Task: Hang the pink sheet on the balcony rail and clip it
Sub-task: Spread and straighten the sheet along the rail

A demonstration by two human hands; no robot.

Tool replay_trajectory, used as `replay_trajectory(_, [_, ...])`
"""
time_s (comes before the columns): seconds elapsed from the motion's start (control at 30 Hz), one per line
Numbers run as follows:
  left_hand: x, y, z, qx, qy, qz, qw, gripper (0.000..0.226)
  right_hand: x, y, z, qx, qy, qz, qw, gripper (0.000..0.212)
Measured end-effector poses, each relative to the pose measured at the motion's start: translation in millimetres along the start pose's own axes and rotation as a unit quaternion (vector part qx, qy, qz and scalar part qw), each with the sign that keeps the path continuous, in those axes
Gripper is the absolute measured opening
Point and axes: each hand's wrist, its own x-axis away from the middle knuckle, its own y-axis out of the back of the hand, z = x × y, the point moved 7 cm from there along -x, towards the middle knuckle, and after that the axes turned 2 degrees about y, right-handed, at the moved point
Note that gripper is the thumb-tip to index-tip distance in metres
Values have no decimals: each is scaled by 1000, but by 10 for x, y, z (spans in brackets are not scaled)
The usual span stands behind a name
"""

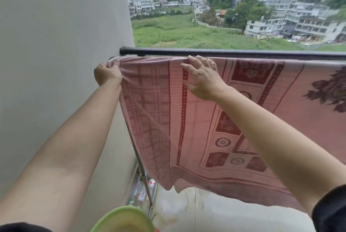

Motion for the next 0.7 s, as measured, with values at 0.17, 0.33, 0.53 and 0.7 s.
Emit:
replay_trajectory(0.17, [-335, 322, 406, -24, 41, 40, 998, 19, -57, -6, 418, -12, 72, -75, 995, 60])
replay_trajectory(0.33, [-173, 75, 325, 28, 113, 286, 951, 51, -138, 125, 110, -3, -12, -154, 988, 64])
replay_trajectory(0.53, [-255, -149, 6, 80, 117, 274, 951, 37, -240, 23, -321, 13, -131, -80, 988, 65])
replay_trajectory(0.7, [-192, -286, -262, 90, 59, 325, 940, 16, -227, 35, -372, 19, -130, -114, 985, 55])
